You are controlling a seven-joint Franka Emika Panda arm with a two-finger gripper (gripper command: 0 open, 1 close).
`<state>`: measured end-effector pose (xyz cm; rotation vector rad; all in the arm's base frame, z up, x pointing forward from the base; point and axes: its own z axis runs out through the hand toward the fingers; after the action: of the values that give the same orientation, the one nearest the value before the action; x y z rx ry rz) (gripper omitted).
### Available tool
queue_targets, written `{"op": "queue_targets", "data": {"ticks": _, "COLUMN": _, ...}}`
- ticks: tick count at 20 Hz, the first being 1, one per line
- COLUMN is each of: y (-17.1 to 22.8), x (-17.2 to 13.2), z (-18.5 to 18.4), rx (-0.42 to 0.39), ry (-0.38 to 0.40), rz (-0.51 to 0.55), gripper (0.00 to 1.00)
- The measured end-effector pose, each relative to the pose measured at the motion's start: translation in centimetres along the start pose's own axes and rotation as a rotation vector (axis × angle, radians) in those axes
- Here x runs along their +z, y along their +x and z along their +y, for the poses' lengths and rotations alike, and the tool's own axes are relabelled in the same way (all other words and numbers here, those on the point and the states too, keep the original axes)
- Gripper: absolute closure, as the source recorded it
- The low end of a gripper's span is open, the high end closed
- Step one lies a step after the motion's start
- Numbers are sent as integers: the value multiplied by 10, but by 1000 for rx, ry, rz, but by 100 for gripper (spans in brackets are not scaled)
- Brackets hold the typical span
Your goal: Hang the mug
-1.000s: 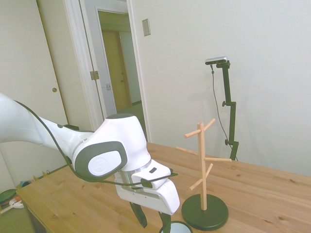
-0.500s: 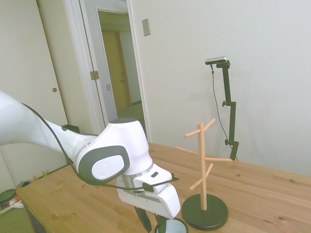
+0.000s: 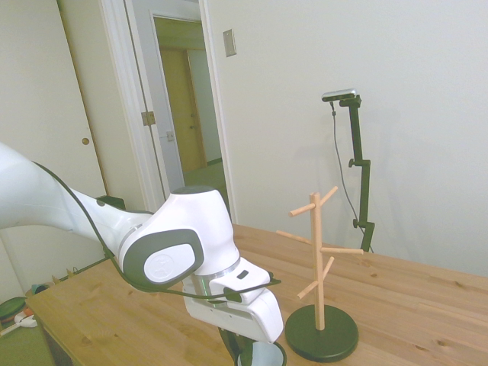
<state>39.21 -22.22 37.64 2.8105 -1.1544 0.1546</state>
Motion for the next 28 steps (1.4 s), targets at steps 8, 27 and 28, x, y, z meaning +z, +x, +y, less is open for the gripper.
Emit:
{"op": "queue_targets", "data": {"ticks": 8, "y": 1, "x": -15, "z": -4, "rx": 6, "ry": -33, "rz": 22, "gripper": 100}}
{"op": "queue_targets", "data": {"ticks": 27, "y": 22, "x": -126, "z": -13, "rx": 7, "ry": -97, "rz": 113, "gripper": 100}}
{"op": "queue_targets", "data": {"ticks": 28, "y": 23, "x": -127, "z": -14, "rx": 7, "ry": -97, "rz": 115, "gripper": 100}}
